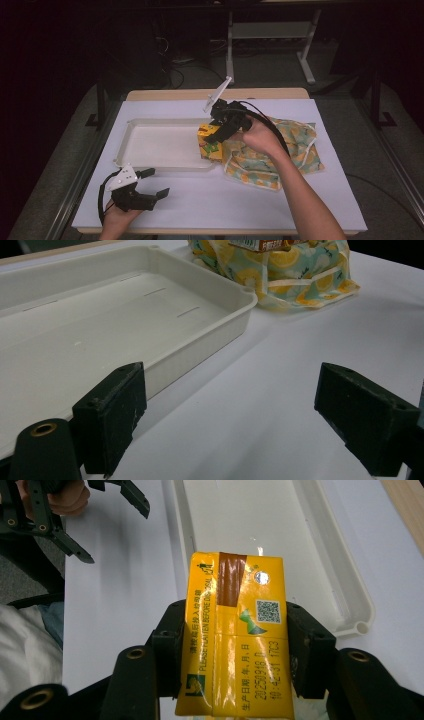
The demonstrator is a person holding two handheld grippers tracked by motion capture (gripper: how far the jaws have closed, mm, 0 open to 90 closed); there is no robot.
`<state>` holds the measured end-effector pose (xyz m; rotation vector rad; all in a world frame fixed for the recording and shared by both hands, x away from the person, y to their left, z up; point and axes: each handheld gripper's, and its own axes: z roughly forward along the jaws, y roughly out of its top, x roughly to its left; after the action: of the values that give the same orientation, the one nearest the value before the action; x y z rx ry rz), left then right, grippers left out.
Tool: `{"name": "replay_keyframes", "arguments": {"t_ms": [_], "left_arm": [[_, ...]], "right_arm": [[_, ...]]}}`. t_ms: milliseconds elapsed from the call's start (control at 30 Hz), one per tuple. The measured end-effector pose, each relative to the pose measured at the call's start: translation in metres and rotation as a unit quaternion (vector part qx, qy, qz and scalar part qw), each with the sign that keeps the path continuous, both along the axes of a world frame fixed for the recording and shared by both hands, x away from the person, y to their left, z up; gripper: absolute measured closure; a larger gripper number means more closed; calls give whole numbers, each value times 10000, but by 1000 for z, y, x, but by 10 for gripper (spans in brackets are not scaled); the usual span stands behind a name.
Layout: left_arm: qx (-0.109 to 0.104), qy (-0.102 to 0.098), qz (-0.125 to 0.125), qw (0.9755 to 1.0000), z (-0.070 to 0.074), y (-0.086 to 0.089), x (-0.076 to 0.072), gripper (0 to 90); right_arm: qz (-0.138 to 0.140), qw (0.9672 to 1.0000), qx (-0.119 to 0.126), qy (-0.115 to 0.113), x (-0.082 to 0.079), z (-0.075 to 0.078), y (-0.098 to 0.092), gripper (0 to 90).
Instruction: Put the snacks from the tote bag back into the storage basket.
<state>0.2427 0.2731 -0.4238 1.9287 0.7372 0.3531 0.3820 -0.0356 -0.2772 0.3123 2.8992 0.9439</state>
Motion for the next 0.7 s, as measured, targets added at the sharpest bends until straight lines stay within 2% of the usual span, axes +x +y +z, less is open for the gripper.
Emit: {"name": "replay_keyframes", "arguments": {"t_ms": [700], "left_arm": [[-4,1,-17,10000,0,0,0,132]], "right_arm": [[261,9996,48,25,4,-3,22,496]]}}
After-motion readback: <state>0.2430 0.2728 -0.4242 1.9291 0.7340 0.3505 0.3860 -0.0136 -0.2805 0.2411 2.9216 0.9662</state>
